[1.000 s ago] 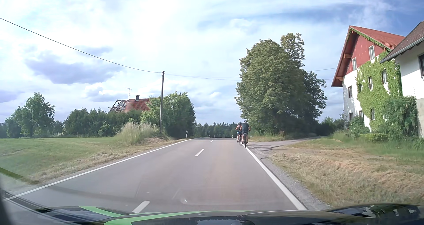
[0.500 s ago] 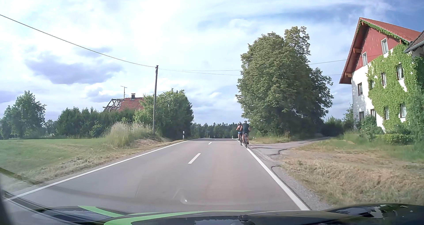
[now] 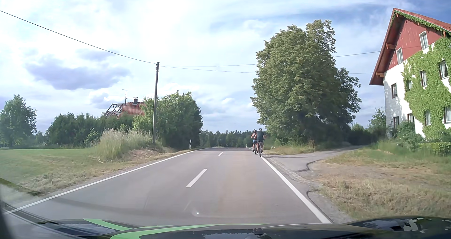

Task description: Follow the waypoints while adhering to traffic rules and regulations

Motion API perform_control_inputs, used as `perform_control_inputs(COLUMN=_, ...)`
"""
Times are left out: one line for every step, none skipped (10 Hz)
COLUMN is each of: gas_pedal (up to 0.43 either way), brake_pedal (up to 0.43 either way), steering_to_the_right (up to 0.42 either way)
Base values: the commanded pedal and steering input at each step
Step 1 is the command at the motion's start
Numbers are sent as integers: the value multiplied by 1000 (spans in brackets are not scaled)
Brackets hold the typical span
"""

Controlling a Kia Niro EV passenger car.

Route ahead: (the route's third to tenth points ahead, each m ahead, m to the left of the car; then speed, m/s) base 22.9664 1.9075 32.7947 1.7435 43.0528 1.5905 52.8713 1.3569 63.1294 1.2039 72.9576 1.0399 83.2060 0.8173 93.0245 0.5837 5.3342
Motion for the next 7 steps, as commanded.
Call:
perform_control_inputs(gas_pedal=150, brake_pedal=0, steering_to_the_right=8)
perform_control_inputs(gas_pedal=150, brake_pedal=0, steering_to_the_right=8)
perform_control_inputs(gas_pedal=150, brake_pedal=0, steering_to_the_right=10)
perform_control_inputs(gas_pedal=169, brake_pedal=0, steering_to_the_right=11)
perform_control_inputs(gas_pedal=169, brake_pedal=0, steering_to_the_right=11)
perform_control_inputs(gas_pedal=169, brake_pedal=0, steering_to_the_right=11)
perform_control_inputs(gas_pedal=169, brake_pedal=0, steering_to_the_right=11)
